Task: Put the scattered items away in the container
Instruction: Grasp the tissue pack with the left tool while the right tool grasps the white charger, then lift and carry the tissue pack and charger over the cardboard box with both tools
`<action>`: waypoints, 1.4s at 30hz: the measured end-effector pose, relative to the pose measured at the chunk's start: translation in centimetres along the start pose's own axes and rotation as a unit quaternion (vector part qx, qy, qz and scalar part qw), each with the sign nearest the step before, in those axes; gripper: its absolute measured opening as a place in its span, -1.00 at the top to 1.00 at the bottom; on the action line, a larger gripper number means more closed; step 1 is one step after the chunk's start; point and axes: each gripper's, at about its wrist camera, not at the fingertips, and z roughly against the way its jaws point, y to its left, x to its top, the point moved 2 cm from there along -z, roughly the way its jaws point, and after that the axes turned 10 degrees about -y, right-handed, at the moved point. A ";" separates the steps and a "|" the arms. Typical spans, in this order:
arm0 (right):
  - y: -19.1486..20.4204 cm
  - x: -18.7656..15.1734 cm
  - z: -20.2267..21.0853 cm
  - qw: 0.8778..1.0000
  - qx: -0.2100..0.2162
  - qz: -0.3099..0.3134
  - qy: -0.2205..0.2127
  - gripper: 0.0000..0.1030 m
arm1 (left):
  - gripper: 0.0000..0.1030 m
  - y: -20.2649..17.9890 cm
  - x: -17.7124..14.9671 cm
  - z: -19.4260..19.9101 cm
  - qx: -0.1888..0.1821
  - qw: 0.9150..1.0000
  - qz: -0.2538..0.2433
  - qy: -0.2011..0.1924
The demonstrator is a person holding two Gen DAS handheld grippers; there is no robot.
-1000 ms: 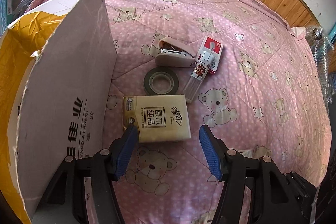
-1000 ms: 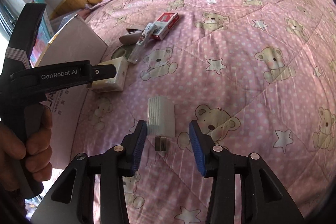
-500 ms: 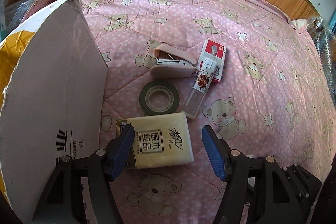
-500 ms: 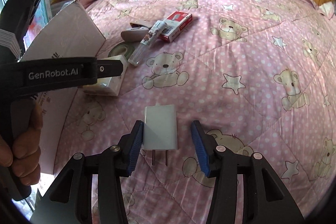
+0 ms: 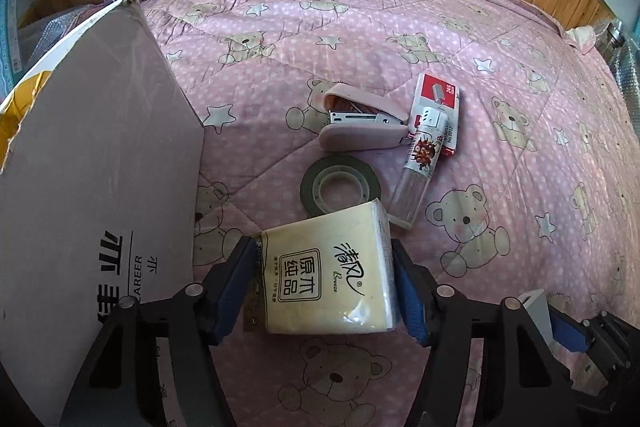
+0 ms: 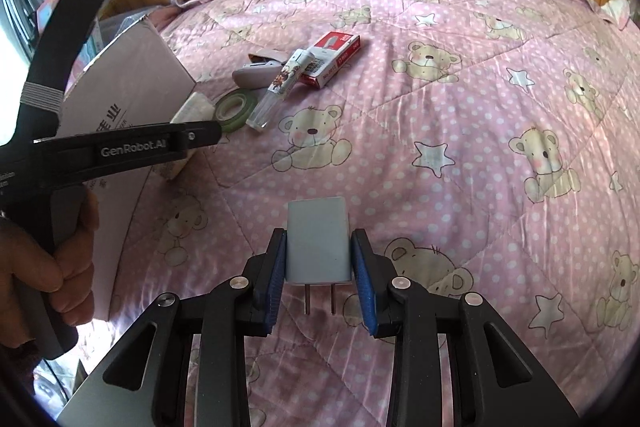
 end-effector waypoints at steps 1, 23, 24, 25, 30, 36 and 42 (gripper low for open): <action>0.0 0.0 0.0 1.000 0.001 -0.001 -0.001 0.35 | -0.05 0.3 0.0 0.5 -0.006 1.000 0.007 -0.003; -0.2 -0.1 0.8 1.000 0.008 -0.013 -0.008 0.36 | 0.53 2.1 -1.1 1.0 -0.007 0.999 0.048 -0.006; -0.1 0.0 1.0 1.000 0.008 -0.014 -0.011 0.36 | 0.54 2.0 -1.0 1.4 -0.010 0.999 0.049 -0.011; -0.1 0.1 1.2 1.000 0.010 -0.014 -0.014 0.36 | 0.54 1.8 -0.9 1.7 -0.013 0.999 0.048 -0.015; 0.0 0.1 2.1 0.999 0.017 -0.019 -0.020 0.36 | 0.54 1.8 -0.7 3.5 -0.024 0.998 0.055 -0.026; -0.3 -0.9 3.4 0.998 0.038 -0.046 -0.013 0.38 | 0.54 0.9 -1.9 6.4 -0.035 0.998 0.051 -0.033; -0.5 -2.5 5.2 0.997 0.049 -0.063 -0.011 0.38 | 0.54 -0.6 -3.6 8.9 -0.048 0.997 0.047 -0.035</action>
